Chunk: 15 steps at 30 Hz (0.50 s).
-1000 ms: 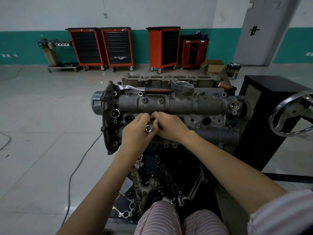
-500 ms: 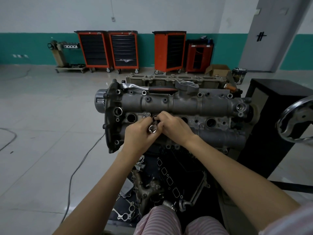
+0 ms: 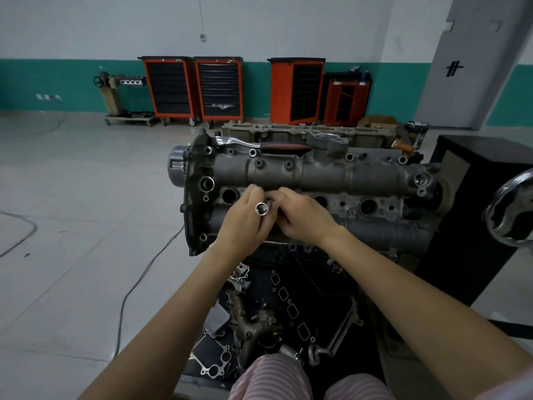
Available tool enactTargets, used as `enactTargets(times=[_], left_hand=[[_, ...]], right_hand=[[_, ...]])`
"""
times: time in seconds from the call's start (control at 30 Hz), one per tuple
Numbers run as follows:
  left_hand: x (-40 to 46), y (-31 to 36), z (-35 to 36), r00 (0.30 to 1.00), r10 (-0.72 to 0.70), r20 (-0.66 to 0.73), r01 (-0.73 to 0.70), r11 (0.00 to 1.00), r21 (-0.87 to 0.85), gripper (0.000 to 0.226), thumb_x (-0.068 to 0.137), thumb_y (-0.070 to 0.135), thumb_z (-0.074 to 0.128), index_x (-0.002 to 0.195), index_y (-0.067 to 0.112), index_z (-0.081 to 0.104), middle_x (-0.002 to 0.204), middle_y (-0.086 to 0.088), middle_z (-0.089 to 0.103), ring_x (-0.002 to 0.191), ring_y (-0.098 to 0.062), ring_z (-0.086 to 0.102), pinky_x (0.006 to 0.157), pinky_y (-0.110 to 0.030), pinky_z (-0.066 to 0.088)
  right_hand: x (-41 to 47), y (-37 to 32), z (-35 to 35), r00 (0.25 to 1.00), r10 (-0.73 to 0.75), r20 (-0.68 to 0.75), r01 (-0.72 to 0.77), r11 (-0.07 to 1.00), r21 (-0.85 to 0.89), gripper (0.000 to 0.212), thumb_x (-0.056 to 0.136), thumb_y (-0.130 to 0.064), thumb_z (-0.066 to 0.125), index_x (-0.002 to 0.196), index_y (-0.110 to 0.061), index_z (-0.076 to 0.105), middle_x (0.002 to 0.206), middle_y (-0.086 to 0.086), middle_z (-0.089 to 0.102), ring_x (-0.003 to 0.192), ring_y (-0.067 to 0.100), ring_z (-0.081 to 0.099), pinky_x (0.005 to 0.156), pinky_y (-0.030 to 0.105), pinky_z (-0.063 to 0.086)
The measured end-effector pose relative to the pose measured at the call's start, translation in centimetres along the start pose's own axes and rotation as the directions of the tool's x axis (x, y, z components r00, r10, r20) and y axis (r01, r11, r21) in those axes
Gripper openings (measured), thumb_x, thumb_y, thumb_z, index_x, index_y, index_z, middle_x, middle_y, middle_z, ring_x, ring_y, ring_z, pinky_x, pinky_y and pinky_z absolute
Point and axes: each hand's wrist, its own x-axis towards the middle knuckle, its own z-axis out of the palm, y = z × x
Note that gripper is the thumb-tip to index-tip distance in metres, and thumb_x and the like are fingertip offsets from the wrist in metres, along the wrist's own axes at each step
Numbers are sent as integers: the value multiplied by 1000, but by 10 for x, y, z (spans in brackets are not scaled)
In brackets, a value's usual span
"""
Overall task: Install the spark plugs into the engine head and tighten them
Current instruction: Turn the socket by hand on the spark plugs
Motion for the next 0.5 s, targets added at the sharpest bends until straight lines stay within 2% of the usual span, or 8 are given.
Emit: enactTargets(times=[0.07, 0.17, 0.23, 0.37, 0.5], left_hand=[[2, -2, 0, 1000, -22, 2, 22, 999, -45, 32, 86, 32, 43, 74, 2, 44, 70, -3, 40, 57, -19, 41, 48, -34, 35], [3, -7, 4, 999, -35, -20, 35, 999, -7, 32, 82, 39, 47, 68, 11, 37, 63, 2, 38, 54, -17, 38, 48, -31, 32], [0, -8, 10, 997, -52, -53, 51, 999, -10, 41, 82, 42, 50, 62, 8, 39, 60, 2, 39, 53, -17, 39, 48, -30, 32], [-4, -5, 18, 983, -132, -124, 129, 991, -25, 50, 85, 40, 49, 55, 0, 45, 52, -7, 46, 50, -24, 43, 48, -38, 37], [-9, -1, 20, 981, -92, -173, 92, 996, -12, 40, 89, 29, 47, 57, 4, 43, 57, 0, 39, 53, -17, 38, 52, -22, 24]], right_hand=[[0, -1, 1, 1000, 21, 9, -21, 1000, -4, 27, 87, -9, 50, 113, -1, 54, 107, 16, 58, 92, 36, 59, 73, 46, 45], [2, -2, 0, 997, 70, -9, -70, 997, 9, 18, 90, -11, 48, 101, 3, 52, 103, 18, 57, 89, 38, 57, 70, 48, 41], [1, -1, -2, 997, 70, -24, -69, 997, 21, 15, 89, -10, 51, 95, 4, 50, 98, 19, 56, 85, 40, 55, 67, 47, 39], [0, -2, -3, 994, 70, -89, -68, 997, 28, 18, 90, -16, 53, 86, 1, 50, 88, 17, 57, 78, 38, 55, 62, 40, 34], [0, 0, 2, 992, 68, -107, -66, 998, 18, 18, 91, -18, 53, 87, 0, 50, 87, 15, 56, 77, 37, 55, 59, 37, 33]])
